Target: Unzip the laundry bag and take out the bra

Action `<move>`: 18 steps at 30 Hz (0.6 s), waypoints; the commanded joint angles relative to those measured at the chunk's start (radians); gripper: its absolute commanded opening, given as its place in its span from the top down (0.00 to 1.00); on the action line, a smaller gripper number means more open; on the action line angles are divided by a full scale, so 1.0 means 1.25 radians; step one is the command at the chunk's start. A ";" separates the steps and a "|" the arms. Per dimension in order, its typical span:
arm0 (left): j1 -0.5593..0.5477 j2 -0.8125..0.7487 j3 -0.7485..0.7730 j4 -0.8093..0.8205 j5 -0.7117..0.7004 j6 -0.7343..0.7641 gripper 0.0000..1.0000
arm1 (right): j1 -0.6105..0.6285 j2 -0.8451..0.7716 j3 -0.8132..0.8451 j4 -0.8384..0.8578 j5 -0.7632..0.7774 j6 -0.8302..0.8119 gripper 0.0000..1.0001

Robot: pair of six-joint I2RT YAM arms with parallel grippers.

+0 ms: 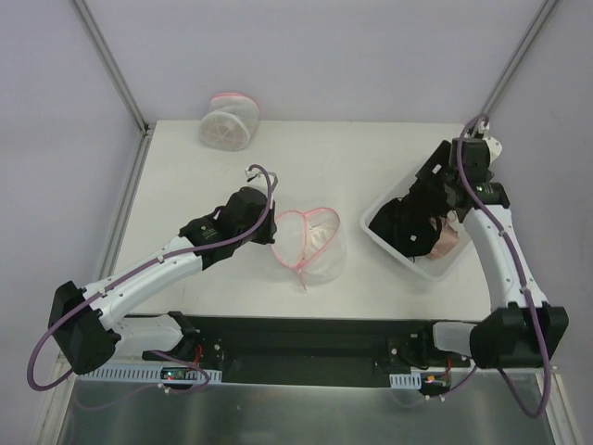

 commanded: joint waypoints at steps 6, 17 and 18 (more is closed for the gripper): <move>0.005 -0.023 0.023 -0.013 0.028 -0.021 1.00 | 0.241 -0.208 0.009 0.019 0.027 -0.059 0.37; 0.005 -0.022 0.022 -0.020 0.014 -0.026 1.00 | 0.590 -0.060 -0.037 0.116 -0.043 0.003 0.63; 0.005 -0.022 0.021 -0.020 0.014 -0.027 1.00 | 0.618 -0.044 -0.032 0.123 -0.055 0.004 0.63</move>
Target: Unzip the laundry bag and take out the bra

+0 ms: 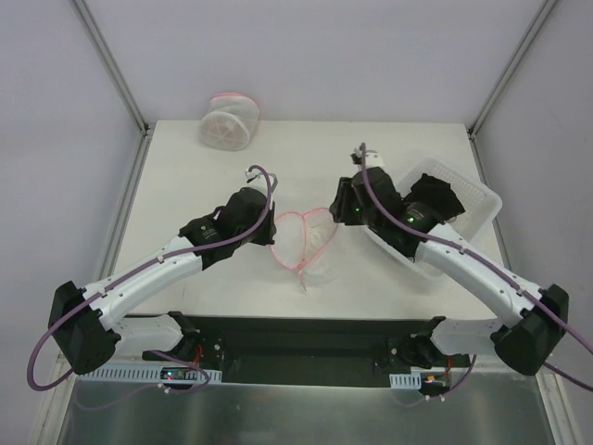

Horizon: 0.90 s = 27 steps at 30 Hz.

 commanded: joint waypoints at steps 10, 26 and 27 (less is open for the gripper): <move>0.005 -0.026 0.036 -0.009 0.002 -0.012 1.00 | 0.099 0.352 0.116 0.002 -0.019 0.018 0.64; 0.005 -0.047 0.014 -0.020 -0.017 -0.001 1.00 | 0.099 0.405 -0.020 -0.019 0.098 0.066 0.22; 0.004 -0.049 0.011 -0.023 -0.020 0.000 1.00 | 0.098 0.423 -0.023 -0.013 0.098 0.065 0.22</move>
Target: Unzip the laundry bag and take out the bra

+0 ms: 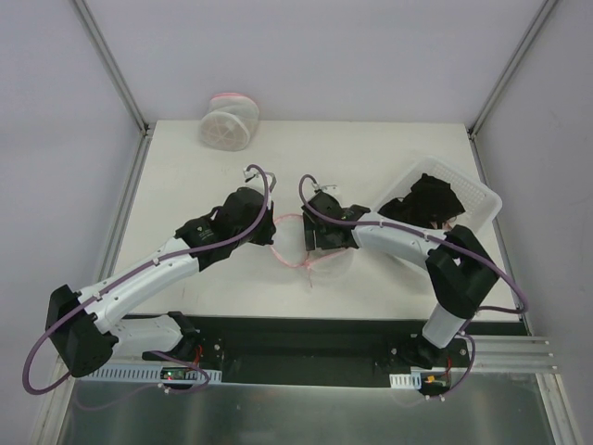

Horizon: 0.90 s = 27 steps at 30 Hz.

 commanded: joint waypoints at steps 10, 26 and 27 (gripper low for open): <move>0.005 -0.040 0.003 -0.019 -0.035 0.000 1.00 | -0.001 -0.001 -0.036 0.019 0.044 0.022 0.99; 0.012 0.019 0.009 -0.024 -0.083 0.026 1.00 | 0.064 -0.367 -0.002 -0.040 0.044 -0.051 0.99; 0.012 0.022 0.009 -0.024 -0.083 0.026 1.00 | 0.066 -0.389 -0.009 -0.029 0.037 -0.052 0.99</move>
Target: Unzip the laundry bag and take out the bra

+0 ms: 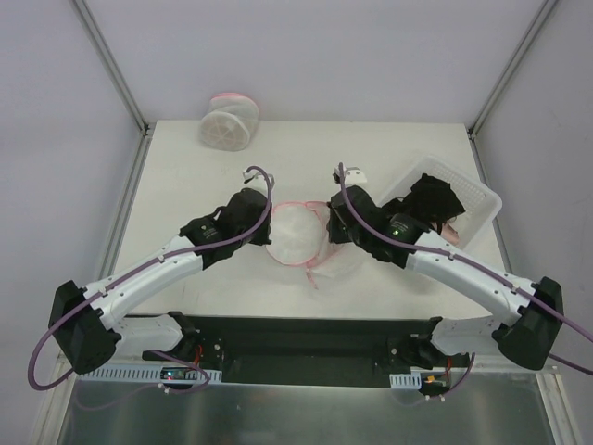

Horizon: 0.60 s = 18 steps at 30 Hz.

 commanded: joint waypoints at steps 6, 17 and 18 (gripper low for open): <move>0.012 -0.008 0.023 -0.012 -0.029 0.024 1.00 | 0.011 0.004 -0.001 -0.002 0.008 -0.032 0.90; 0.012 -0.045 0.011 -0.022 0.028 0.003 1.00 | 0.012 0.258 0.036 0.004 0.022 0.001 0.72; 0.011 -0.049 0.009 -0.022 0.028 0.002 1.00 | 0.011 0.260 0.041 0.001 0.024 0.002 0.74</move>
